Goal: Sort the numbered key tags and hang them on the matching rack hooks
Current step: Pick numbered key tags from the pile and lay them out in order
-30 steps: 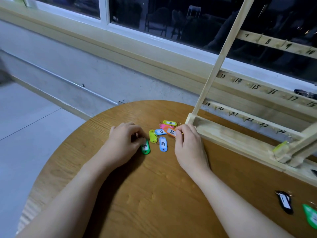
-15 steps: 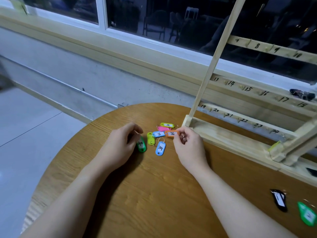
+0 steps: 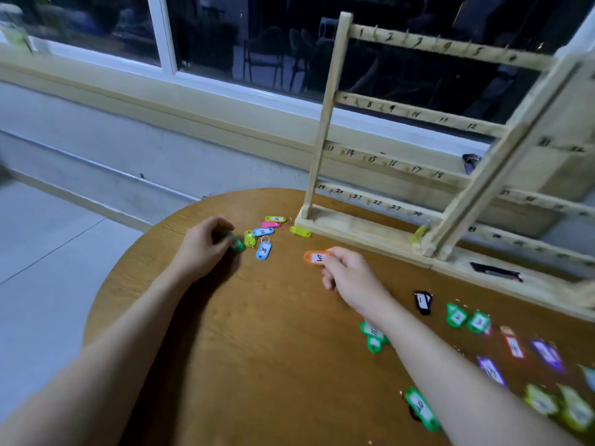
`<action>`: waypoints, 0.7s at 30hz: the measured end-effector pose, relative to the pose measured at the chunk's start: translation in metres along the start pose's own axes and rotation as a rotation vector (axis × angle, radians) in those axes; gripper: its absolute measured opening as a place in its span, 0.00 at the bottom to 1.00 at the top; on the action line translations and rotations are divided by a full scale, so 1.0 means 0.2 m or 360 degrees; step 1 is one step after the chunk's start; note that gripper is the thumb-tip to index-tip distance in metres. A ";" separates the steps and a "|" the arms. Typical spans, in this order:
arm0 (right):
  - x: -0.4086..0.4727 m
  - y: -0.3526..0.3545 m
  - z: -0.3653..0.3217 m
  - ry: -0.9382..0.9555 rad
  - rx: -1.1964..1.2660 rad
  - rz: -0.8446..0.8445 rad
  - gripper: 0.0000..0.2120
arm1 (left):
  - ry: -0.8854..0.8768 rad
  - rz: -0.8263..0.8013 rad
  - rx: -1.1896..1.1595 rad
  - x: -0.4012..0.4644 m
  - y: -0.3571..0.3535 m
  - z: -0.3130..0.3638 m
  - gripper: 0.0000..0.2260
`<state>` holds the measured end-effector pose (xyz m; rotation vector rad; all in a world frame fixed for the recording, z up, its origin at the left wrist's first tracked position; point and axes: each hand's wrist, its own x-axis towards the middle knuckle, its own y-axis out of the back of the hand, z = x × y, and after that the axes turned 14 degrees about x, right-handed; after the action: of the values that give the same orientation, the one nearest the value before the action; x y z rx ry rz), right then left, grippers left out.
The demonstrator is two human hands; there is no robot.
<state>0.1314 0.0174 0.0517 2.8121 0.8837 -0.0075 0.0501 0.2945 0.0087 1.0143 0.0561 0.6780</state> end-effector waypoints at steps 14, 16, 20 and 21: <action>-0.96 0.41 0.04 0.0066 -0.0189 0.0266 0.08 | -0.0426 -0.0858 -0.0600 -1.03 0.19 0.77 0.01; -1.04 0.41 0.04 0.0047 -0.0231 0.0251 0.06 | -0.0425 -0.0883 -0.0596 -1.14 0.19 0.81 0.02; -1.19 0.40 0.05 0.0086 -0.0427 0.0260 0.10 | -0.0467 -0.0946 -0.0550 -1.30 0.21 0.85 0.02; -1.23 0.39 0.06 0.0091 -0.0434 0.0255 0.11 | -0.0482 -0.0972 -0.0529 -1.33 0.21 0.85 0.02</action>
<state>-0.0252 -0.1873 0.0705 2.6275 0.6149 0.2012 -0.1234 0.0329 0.0662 0.7121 -0.0130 -0.0296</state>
